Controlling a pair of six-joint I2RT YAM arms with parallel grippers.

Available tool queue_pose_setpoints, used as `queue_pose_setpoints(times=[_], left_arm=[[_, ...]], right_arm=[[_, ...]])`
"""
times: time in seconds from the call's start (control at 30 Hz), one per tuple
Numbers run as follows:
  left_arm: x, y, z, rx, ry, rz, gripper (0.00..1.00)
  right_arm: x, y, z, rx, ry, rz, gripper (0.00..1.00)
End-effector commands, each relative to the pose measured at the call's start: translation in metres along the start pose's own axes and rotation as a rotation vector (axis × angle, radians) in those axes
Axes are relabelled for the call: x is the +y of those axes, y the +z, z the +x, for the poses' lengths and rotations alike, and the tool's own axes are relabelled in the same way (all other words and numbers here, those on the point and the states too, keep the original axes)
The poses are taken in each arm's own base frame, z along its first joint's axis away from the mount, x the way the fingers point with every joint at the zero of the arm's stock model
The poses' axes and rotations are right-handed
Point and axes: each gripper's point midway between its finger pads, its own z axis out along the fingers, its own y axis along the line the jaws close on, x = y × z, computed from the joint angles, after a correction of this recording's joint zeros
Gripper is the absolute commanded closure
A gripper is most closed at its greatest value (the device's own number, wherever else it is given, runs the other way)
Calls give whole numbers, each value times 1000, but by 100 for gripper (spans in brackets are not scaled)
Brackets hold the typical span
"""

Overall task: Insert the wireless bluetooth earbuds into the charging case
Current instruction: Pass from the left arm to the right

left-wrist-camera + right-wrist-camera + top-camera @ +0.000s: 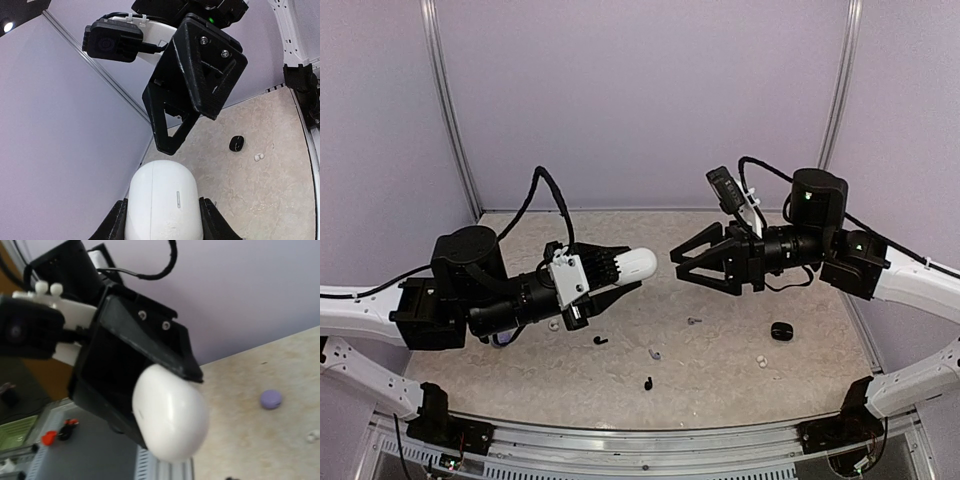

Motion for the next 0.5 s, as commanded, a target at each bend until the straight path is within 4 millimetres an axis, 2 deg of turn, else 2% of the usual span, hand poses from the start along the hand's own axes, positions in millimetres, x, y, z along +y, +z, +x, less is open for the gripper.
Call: queue_pose_setpoints(times=[0.0,0.47], left_arm=[[-2,1,-3,-6,70,-38,84],[-19,2,-9,-14,154,-32,85]], right_arm=[[17,2,-12,-10,27,-112,47],[18,18,-1,20,113,-212,56]])
